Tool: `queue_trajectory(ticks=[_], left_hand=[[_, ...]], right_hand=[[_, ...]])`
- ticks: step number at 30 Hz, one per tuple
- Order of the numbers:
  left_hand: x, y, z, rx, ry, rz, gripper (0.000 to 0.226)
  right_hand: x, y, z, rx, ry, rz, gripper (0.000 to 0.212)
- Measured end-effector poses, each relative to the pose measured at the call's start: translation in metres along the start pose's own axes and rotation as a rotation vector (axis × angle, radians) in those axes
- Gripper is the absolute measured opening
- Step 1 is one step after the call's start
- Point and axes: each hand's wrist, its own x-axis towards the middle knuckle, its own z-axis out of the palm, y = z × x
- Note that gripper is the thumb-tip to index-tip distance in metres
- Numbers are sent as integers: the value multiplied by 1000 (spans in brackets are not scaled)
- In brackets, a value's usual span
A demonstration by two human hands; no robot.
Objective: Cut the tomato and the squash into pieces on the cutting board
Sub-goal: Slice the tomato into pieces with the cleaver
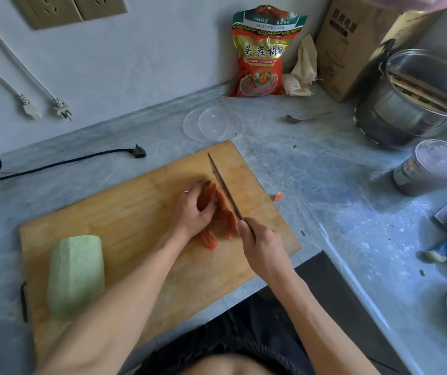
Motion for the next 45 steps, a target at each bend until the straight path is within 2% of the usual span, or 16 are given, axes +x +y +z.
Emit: queue_trajectory(ticks=[2,6,9,13,16,20,22,23,25,27,29,31,36,42,45], left_hand=[[-14,-7,-2,94,75,-6,76],[-57,-2,2,361,-111,86,124],[-66,-6,15,476,-136,70,137],[-47,2,23,374,-106,-22,122],[-28,4,25,343,-102,-30,110],[-21,10,14,327,-162,-10,130],[-27,8,8,250,-153,4,126],[-30,6,2,170,-96,4,116],[-41,0,-9,-8,96,-62,82],[-51,-2,-23,-131,297,-226,55],[-61,-1,-33,-231,408,-390,45],[-67,2,-35,-260,455,-455,43],[-80,9,-28,-247,414,-518,45],[-83,13,-21,-76,266,-552,43],[-79,18,-20,-17,247,-577,43]], right_hand=[[3,3,-8,12,22,17,33],[5,15,-13,-36,46,26,32],[-2,16,-7,-27,14,13,31],[-9,9,0,7,-64,0,34],[-7,8,-6,31,-43,13,33],[-2,4,-25,61,1,55,39],[-2,-1,-31,92,-6,48,42],[-2,-6,-33,129,-28,32,42],[-6,-13,-30,226,-106,23,41],[-11,-20,-22,318,-202,42,40],[-14,-25,-11,385,-298,59,41],[-16,-28,1,395,-379,69,40],[-11,-27,24,333,-488,112,39],[10,-12,1,314,-434,150,39],[25,-10,-11,282,-442,127,39]])
